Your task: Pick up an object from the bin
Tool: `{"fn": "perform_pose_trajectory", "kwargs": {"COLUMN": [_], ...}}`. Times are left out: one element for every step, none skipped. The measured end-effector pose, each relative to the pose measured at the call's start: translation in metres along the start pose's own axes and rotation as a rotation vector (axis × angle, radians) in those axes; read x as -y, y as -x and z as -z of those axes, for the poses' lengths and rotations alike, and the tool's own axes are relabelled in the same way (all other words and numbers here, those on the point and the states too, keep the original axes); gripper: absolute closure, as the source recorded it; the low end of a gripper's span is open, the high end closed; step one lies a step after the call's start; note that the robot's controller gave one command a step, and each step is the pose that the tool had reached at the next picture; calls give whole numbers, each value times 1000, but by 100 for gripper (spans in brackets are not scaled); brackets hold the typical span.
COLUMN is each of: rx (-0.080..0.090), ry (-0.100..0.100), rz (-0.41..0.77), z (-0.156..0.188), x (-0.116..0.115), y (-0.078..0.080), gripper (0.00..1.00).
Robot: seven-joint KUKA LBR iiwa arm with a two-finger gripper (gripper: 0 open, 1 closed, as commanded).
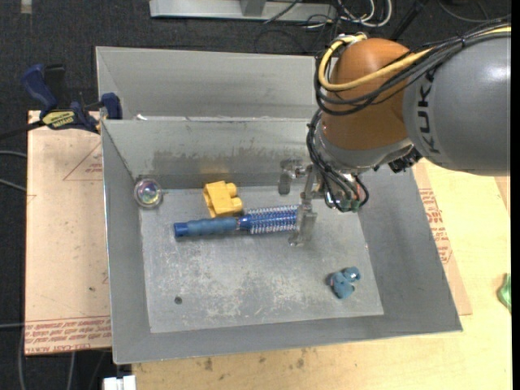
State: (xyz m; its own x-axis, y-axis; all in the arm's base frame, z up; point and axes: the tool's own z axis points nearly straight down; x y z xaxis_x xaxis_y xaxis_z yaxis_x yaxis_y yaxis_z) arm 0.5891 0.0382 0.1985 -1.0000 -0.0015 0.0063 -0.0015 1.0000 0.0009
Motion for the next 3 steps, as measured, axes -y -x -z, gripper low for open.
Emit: {"fn": "perform_pose_trajectory", "kwargs": {"rx": [2, 7, 16], "ry": [1, 1, 0], "rz": [-6, -7, 29], "z": [-133, -129, -37], "x": [2, 2, -4], "y": [30, 31, 39], "gripper": [0, 100, 100]}}
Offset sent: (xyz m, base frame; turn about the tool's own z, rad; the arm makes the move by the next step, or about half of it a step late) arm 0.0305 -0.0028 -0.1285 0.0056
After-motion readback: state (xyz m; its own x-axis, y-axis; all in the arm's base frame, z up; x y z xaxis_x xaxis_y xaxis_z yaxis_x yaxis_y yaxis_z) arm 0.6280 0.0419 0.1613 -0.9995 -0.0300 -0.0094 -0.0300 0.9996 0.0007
